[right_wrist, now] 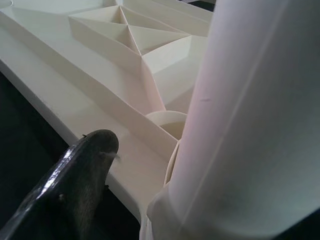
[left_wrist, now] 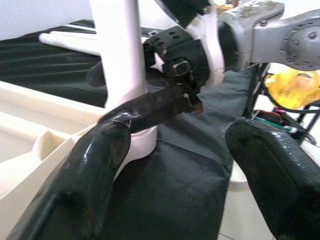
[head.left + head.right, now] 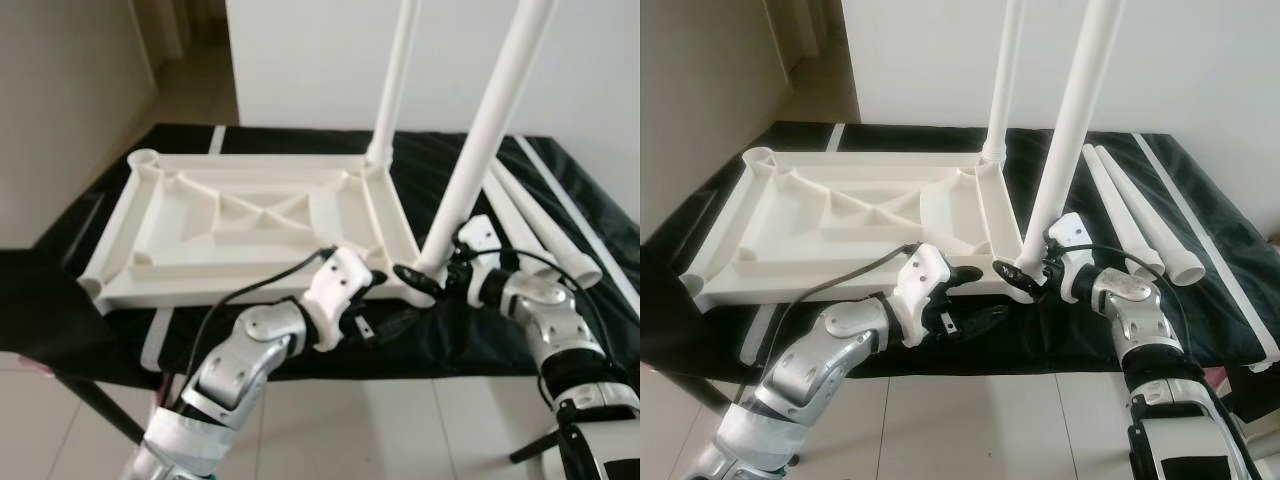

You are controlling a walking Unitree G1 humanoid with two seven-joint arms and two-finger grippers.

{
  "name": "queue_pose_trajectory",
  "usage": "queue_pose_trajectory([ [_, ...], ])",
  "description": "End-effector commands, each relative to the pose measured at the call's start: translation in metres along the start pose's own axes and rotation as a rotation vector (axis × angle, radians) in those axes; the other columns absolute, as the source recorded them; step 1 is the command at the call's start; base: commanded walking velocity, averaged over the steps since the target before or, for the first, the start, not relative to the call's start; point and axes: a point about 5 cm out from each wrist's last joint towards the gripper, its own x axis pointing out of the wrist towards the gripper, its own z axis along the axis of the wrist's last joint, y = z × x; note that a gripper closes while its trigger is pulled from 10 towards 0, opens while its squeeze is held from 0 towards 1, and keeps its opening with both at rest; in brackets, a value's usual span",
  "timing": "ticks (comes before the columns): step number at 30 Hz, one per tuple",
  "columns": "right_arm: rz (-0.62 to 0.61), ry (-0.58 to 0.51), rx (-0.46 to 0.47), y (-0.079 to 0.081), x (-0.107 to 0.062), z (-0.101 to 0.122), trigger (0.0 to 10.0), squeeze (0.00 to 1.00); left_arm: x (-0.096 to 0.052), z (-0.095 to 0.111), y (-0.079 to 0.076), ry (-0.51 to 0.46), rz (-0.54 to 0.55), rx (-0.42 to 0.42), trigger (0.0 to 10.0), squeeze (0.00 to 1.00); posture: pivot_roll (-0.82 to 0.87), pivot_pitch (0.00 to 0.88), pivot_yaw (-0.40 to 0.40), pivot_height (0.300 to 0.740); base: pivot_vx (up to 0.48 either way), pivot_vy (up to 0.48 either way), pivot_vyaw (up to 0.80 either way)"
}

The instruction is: Building children table

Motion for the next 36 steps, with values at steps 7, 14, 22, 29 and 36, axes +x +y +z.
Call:
queue_pose_trajectory([
  [7,0.012,0.022,-0.001,-0.001,0.002,-0.004,0.0,0.0,0.0,0.001,0.002,0.002,0.002,0.013,10.0,0.0,-0.01,0.0,-0.039,0.74,0.0,0.0,0.0],
  [14,-0.02,0.043,0.008,-0.003,0.0,-0.01,10.0,0.0,0.001,0.0,0.001,0.007,-0.016,0.016,10.0,0.0,-0.03,0.0,-0.035,0.74,0.0,0.0,0.0],
  [22,-0.076,0.062,0.006,-0.004,-0.002,-0.016,10.0,0.0,-0.005,-0.007,0.001,0.034,-0.021,0.018,10.0,0.0,-0.03,0.0,-0.032,0.74,0.0,0.0,0.0],
  [29,-0.184,0.051,0.049,-0.008,-0.005,-0.019,10.0,0.0,-0.007,-0.008,0.001,0.039,-0.019,0.016,10.0,0.0,-0.03,0.0,-0.034,0.74,0.0,0.0,0.0],
  [36,-0.342,0.018,0.1,-0.001,-0.004,-0.018,10.0,0.0,-0.008,-0.01,-0.003,0.045,-0.027,0.005,10.0,0.0,-0.04,0.0,-0.031,0.74,0.0,0.0,0.0],
])
